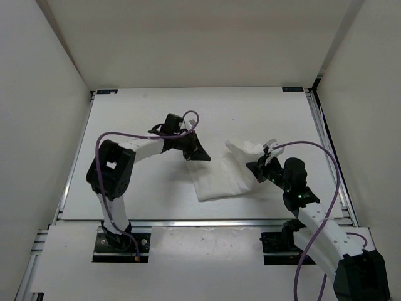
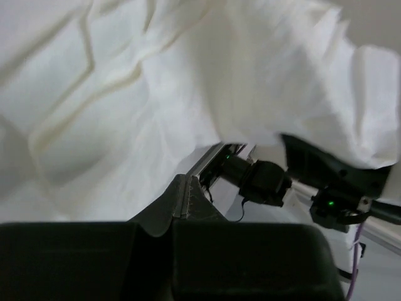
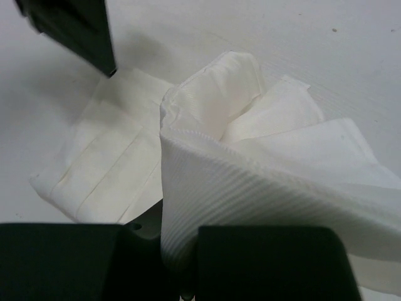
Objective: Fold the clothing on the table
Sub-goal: Fold the skirt
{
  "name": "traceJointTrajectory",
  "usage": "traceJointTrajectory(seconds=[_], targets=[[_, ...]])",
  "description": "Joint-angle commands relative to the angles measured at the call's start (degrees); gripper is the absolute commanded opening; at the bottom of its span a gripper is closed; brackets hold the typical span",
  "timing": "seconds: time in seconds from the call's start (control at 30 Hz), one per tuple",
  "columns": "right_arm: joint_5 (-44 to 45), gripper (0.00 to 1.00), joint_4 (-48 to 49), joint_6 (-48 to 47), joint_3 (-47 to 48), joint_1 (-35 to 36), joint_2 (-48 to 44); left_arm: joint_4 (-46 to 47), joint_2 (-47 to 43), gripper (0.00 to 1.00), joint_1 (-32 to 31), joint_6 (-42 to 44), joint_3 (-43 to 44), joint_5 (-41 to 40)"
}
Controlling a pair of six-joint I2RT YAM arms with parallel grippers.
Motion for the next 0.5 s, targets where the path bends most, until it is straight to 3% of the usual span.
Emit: traceJointTrajectory(seconds=[0.0, 0.17, 0.27, 0.47], targets=[[0.34, 0.00, 1.74, -1.44, -0.52, 0.46, -1.36, -1.20, -7.55, 0.00, -2.33, 0.85, -8.44, -2.13], [-0.72, 0.00, 2.01, -1.62, -0.79, -0.51, -1.89, -2.08, -13.71, 0.00, -6.55, 2.77, -18.10, -9.24], [-1.68, 0.00, 1.75, -2.23, -0.09, -0.42, -1.98, 1.09, -15.30, 0.00, -4.36, 1.37, -23.21, -11.26], [-3.61, 0.00, 2.01, -3.02, 1.76, 1.59, -1.28, -0.85, -9.87, 0.00, -0.75, 8.48, -25.59, -13.55]])
